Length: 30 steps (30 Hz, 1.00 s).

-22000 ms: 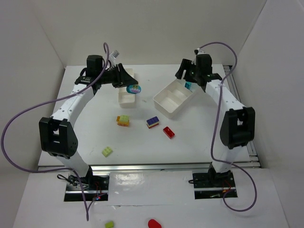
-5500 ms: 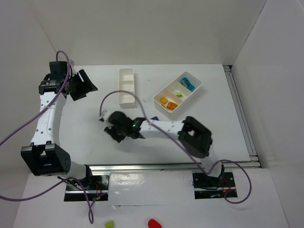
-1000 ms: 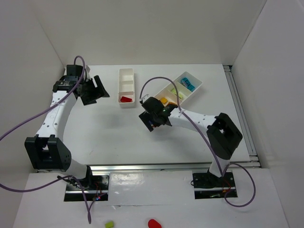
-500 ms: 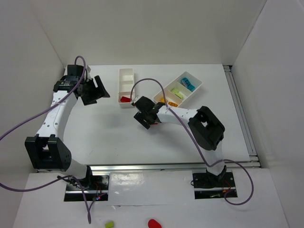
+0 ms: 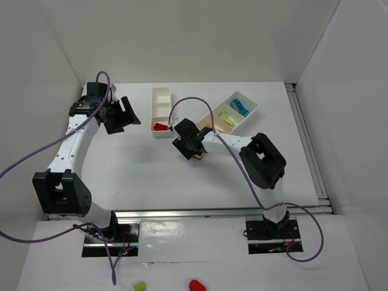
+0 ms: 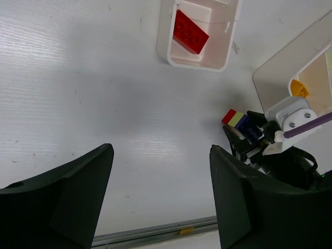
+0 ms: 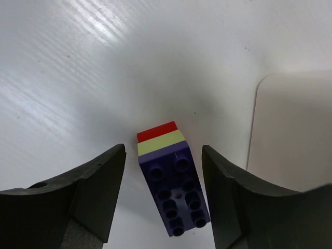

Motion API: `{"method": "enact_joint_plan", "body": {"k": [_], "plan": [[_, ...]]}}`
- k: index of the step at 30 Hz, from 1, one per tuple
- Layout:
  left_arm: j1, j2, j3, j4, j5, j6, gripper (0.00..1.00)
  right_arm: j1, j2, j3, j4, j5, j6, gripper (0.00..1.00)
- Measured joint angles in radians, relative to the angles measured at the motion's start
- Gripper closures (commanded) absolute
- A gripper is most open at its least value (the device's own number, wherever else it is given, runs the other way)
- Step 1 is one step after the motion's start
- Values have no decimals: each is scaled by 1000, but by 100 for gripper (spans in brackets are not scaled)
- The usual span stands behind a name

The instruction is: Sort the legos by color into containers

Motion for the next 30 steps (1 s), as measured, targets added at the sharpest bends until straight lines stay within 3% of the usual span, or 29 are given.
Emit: {"method": "enact_joint_plan", "body": {"k": [2, 6, 8, 11, 14, 30], "plan": [[0, 5, 0, 0, 2, 0, 16, -6, -13, 0, -11, -30, 15, 12], [0, 9, 0, 0, 5, 0, 16, -36, -43, 0, -48, -108, 33, 11], [0, 11, 0, 2, 7, 0, 16, -55, -60, -3, -64, -140, 42, 16], [0, 16, 0, 6, 8, 0, 16, -77, -93, -27, -83, -174, 54, 35], [0, 18, 0, 6, 11, 0, 16, -83, -110, -40, -95, -185, 59, 44], [-8, 18, 0, 6, 14, 0, 16, -83, -103, -43, -102, -188, 62, 45]]}}
